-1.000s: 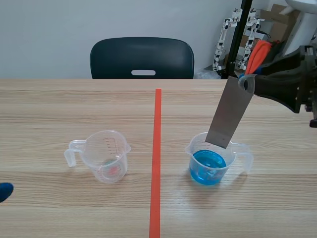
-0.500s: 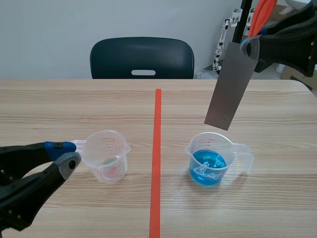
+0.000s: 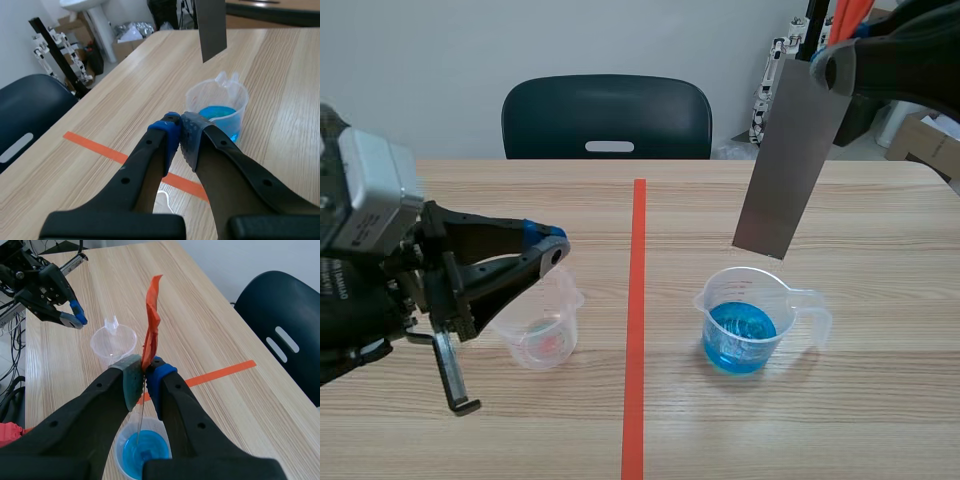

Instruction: Do the redox reaction experiment. raise the plate out of the solution

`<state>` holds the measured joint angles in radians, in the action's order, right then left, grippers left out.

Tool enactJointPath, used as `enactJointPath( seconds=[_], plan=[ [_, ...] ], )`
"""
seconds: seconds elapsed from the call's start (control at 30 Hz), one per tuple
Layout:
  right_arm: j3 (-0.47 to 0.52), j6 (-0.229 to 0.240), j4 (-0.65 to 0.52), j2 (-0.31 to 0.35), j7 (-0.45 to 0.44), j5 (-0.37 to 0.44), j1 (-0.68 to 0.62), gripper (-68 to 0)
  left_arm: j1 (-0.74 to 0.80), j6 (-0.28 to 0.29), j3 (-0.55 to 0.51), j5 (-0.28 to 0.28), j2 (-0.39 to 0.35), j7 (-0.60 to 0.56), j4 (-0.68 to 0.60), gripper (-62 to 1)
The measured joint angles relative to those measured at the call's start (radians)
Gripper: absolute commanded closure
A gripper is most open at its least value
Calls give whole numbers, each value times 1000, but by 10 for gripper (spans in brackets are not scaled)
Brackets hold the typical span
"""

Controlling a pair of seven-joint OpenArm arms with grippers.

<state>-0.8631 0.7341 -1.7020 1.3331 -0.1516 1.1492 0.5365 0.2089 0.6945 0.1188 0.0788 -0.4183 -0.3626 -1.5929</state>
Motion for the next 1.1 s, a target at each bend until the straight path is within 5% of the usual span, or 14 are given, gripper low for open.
enactJointPath(
  seconds=[0.27, 0.7, 1.1],
  plan=[
    [0, 0, 0, 0, 19, 16, 0, -6, -140, 0, 96, -1, 87, 101, 40, -17],
    [0, 0, 0, 0, 22, 23, 0, -6, -261, 0, 178, 0, 214, 105, 374, -17],
    [0, 0, 0, 0, 22, 46, 0, -6, -318, -1, 237, 7, 233, 34, 414, -17]
  ],
)
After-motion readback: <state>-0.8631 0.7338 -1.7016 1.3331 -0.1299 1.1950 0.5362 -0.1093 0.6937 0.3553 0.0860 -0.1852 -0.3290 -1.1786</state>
